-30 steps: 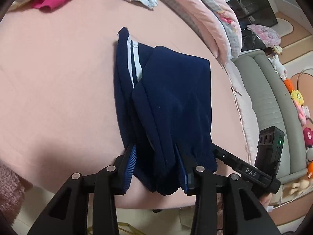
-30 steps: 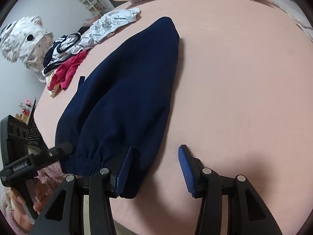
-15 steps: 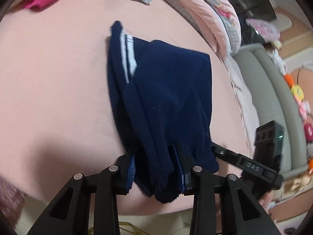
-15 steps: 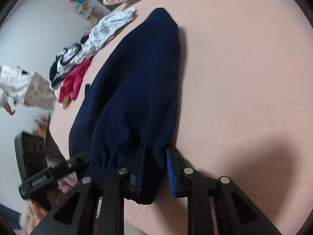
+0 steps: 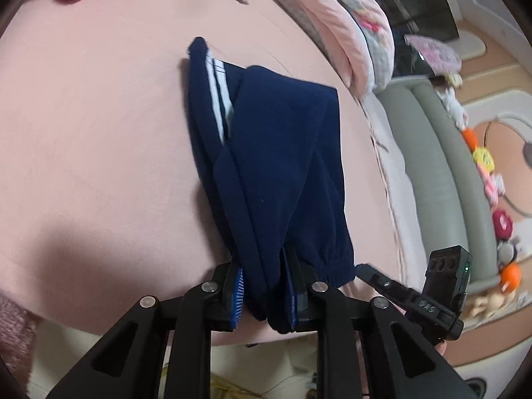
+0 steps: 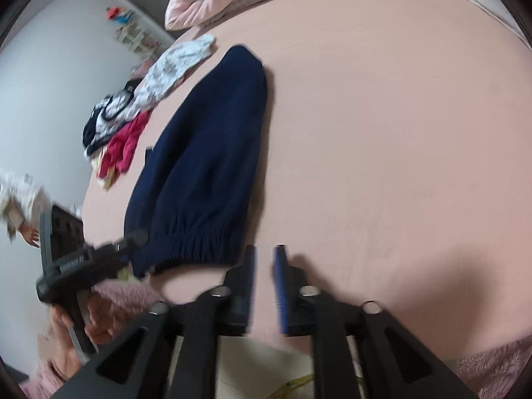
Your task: Fold clothes
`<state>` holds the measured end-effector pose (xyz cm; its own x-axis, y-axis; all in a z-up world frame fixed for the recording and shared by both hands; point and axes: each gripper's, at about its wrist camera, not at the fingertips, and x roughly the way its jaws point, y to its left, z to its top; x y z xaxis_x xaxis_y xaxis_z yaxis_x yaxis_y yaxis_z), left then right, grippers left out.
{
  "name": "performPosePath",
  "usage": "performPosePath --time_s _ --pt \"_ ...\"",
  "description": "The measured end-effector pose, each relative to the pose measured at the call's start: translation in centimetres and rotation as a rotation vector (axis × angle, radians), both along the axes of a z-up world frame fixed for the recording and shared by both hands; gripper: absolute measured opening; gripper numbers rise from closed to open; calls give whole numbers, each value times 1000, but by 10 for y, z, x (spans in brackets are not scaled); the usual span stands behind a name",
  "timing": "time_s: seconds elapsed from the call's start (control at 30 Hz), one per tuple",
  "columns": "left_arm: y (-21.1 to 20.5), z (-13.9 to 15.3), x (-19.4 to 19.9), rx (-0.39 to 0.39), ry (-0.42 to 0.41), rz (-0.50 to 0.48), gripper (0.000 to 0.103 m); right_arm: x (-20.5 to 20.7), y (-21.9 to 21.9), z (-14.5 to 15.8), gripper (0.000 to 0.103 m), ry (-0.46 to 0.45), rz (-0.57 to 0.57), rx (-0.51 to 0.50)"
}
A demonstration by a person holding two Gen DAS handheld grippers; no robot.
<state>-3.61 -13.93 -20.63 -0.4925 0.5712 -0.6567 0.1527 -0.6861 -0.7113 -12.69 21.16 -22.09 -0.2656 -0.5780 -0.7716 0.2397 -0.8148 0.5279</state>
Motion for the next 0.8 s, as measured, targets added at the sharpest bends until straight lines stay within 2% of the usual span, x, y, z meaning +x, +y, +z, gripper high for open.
performPosePath --time_s 0.03,0.1,0.17,0.27,0.3,0.33,0.4,0.5,0.6,0.67,0.8 --pt "0 1 1 -17 7 -4 21 -4 -1 4 53 8 -2 -28" --pt "1 5 3 -57 24 2 24 -16 -11 9 64 20 -4 -34" --pt "3 7 2 -84 39 23 26 -26 -19 3 65 15 6 16" --pt "2 -1 0 -69 38 30 26 -39 -46 -21 66 -52 47 82" --pt "5 -4 -1 -67 45 33 26 -37 -53 -20 64 -24 65 111" --pt "8 -6 -2 -64 52 36 26 -34 -61 -17 50 9 84 142" --pt "13 -7 -5 -72 63 30 26 -29 -73 -17 22 -2 133 116" --pt "20 -4 -10 -115 72 9 26 -26 -79 -15 16 31 131 134" --pt "29 -1 -14 -166 74 8 18 -22 -72 -12 11 37 98 121" --pt "35 5 -15 -213 77 -28 16 -13 -65 -4 9 58 103 107" --pt "57 14 -12 -251 108 -124 13 11 -50 9 9 99 114 126"
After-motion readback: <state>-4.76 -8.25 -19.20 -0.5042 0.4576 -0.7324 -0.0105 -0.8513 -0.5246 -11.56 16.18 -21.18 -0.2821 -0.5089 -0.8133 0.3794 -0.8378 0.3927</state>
